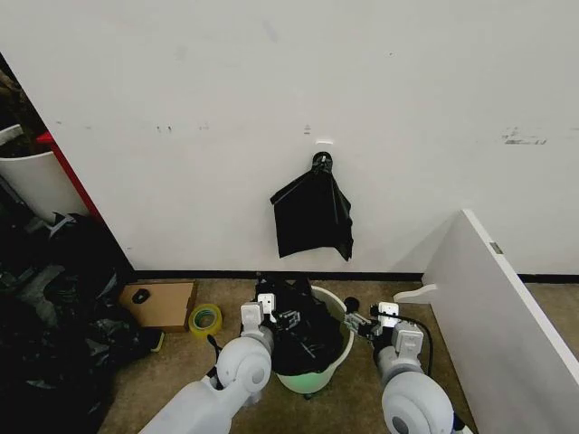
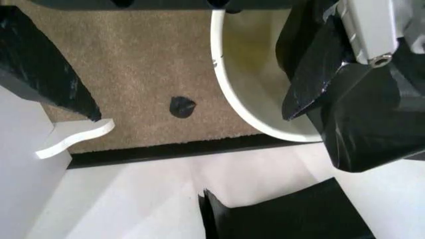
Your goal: Place the garbage bag over the trash bin.
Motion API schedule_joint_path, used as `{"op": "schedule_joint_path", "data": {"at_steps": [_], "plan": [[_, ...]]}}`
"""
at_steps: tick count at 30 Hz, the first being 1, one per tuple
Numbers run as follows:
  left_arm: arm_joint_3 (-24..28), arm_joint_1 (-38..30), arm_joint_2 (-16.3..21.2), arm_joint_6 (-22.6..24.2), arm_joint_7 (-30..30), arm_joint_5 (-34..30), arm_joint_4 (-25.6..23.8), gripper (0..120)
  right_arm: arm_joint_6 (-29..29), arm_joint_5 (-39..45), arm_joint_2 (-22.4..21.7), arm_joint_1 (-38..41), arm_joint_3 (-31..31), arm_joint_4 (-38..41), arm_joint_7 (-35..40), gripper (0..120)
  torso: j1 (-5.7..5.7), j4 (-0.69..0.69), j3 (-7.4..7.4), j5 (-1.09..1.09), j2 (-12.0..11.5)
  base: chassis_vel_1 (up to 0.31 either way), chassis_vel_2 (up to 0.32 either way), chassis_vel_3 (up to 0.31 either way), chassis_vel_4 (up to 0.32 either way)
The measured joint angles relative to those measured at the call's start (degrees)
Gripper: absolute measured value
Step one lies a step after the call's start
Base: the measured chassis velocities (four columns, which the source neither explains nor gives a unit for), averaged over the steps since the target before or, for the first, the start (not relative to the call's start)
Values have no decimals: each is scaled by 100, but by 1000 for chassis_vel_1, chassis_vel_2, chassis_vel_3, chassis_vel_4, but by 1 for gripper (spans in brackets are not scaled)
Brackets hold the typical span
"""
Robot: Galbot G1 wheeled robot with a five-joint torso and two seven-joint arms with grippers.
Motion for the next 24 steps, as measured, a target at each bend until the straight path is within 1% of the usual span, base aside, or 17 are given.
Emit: {"op": "schedule_joint_path", "data": {"at_steps": [5,14,18,24], "plan": [[-40,-6,63,-11,61,22,-24,88,0,6,-10,36,-32,-33,0,100,0,0,0,0,0,0,0,0,0],[-24,-78,-73,52,-96,91,334,86,-7,20,-13,21,-55,-30,17,100,0,0,0,0,0,0,0,0,0],[33,-202,-129,71,-20,58,562,86,-8,18,-4,-23,-52,-2,23,100,0,-1,0,0,0,0,0,0,0],[121,-337,-160,114,23,0,708,86,-10,12,15,-55,-66,30,27,100,0,-1,0,0,0,0,0,0,0]]}}
